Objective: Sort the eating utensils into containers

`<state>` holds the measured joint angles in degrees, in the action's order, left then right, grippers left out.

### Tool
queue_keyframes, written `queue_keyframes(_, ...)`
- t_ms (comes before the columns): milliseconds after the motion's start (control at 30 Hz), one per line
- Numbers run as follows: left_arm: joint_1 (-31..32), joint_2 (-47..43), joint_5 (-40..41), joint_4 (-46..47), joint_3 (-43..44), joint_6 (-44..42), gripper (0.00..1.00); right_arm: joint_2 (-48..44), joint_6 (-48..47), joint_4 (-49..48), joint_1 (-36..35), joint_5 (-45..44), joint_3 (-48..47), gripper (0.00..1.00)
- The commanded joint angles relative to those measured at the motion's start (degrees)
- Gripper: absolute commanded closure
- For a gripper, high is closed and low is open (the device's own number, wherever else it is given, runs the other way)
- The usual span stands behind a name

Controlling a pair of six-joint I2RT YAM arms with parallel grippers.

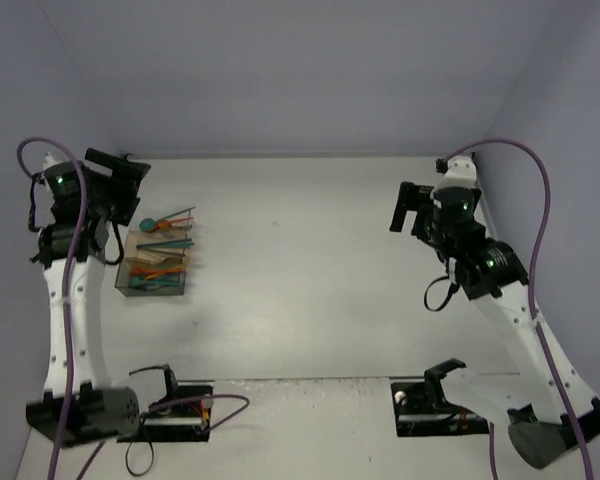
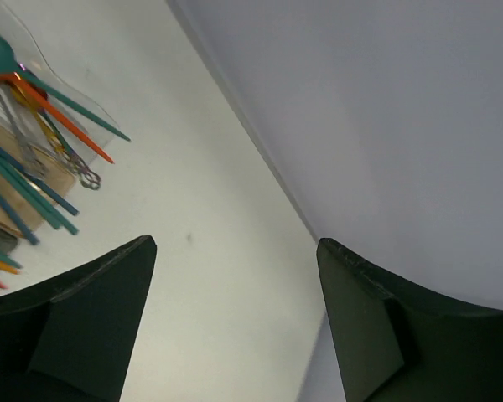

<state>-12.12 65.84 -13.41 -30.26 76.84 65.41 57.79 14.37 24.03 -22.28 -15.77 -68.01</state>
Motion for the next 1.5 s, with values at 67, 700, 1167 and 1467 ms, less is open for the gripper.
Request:
queue_keyframes(67, 3.95, -14.67, 18.79, -18.92, 6.0, -35.0, 0.23, -7.47, -4.97, -1.69, -3.35, -13.42, -3.67, 0.0)
queue_keyframes(700, 7.7, -43.06, 32.57, -34.82, 2.46, -52.23, 0.08, -26.49, -10.71, -1.71, -8.63, -18.37, 2.15, 0.0)
queue_keyframes(1167, 7.72, -49.5, 32.57, -42.39, 2.79, -50.66, 0.08, -33.23, -10.31, -1.36, -9.76, -16.38, 5.37, 0.0)
queue_keyframes(1467, 7.73, -50.54, 33.27, -43.3, 2.79, -49.01, 0.08, -33.62, -10.59, -1.18, -11.12, -16.84, 5.35, 0.0)
